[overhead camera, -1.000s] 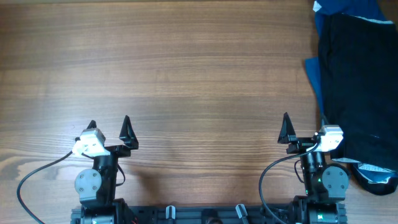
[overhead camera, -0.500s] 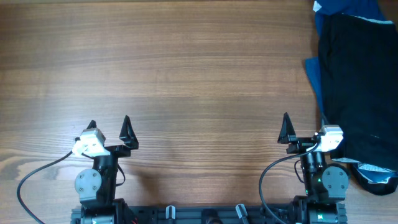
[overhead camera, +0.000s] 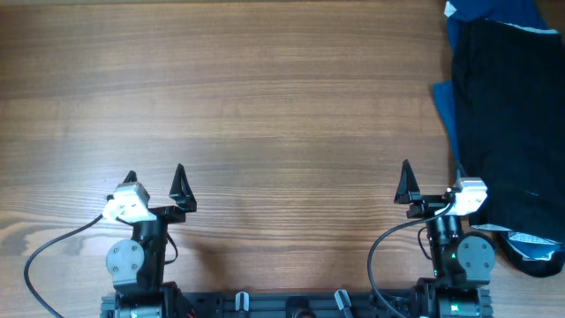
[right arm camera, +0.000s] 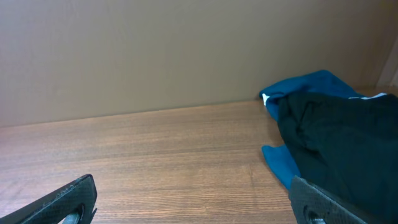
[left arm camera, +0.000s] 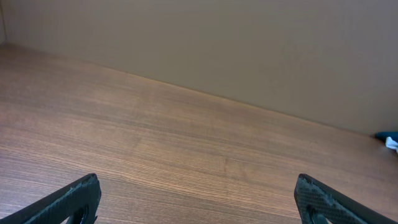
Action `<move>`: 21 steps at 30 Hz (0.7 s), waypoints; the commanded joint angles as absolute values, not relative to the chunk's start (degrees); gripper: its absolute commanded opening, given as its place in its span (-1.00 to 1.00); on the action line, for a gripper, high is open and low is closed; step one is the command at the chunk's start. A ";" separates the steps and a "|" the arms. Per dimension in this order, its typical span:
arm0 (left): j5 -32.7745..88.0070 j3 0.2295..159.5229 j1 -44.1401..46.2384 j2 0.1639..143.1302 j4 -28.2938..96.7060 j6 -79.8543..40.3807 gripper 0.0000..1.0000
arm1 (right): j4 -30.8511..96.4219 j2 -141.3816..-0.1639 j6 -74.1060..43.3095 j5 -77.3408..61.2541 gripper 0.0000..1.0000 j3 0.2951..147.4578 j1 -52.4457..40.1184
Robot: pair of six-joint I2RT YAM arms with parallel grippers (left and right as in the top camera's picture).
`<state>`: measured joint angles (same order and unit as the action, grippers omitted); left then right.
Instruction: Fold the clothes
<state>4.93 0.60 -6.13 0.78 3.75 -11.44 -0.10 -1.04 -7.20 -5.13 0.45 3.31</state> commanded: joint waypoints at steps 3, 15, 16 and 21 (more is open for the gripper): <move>4.43 0.32 -5.85 0.16 3.97 -10.76 1.00 | -0.43 -0.80 -6.35 -5.98 1.00 0.30 3.36; 7.57 0.34 -5.85 0.16 0.95 -10.98 0.99 | -4.86 -0.80 -6.17 -7.64 0.99 0.32 3.36; 8.58 0.45 -5.85 0.16 0.43 -11.00 1.00 | -5.69 -0.80 -6.17 -8.32 1.00 0.32 3.36; 9.61 3.20 -5.85 1.34 1.13 -12.95 1.00 | -7.29 -0.80 -6.02 -9.72 0.99 2.22 3.36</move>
